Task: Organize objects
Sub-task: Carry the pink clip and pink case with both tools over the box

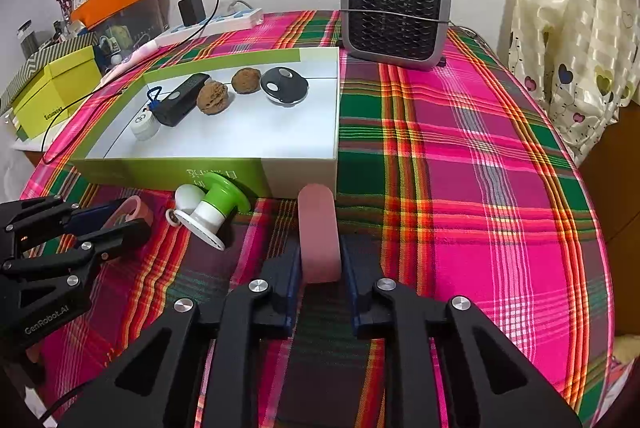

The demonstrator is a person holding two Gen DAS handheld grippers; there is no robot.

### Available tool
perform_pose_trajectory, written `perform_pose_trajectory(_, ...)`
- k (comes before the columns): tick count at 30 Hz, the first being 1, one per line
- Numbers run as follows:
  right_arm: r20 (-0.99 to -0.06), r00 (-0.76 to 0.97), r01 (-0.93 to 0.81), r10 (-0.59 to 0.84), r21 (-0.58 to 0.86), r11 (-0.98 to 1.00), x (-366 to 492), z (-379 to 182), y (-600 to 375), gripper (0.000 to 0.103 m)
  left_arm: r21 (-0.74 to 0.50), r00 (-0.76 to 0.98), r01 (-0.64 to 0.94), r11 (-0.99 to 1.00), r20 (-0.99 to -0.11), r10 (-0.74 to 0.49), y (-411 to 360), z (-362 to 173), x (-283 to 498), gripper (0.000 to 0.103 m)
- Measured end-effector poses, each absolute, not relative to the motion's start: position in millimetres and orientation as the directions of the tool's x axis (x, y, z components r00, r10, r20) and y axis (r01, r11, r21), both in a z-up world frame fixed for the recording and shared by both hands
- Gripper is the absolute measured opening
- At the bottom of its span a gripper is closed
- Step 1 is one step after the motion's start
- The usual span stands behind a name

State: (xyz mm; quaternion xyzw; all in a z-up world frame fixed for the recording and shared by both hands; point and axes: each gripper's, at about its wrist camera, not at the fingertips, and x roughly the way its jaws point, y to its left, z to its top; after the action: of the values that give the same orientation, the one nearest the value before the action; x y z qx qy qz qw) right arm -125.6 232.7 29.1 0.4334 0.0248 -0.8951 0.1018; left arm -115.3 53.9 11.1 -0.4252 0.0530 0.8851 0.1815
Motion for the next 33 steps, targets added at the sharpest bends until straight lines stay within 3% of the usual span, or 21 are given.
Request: perform_pose_trajectory(33, -0.742, -0.642, 0.210, -0.190, 0.068, -0.975, -117, 50, 240, 0.018, -0.094, -0.595, -0.375, -0.922, -0.738, 0.317, 59, 36, -111, 0.021)
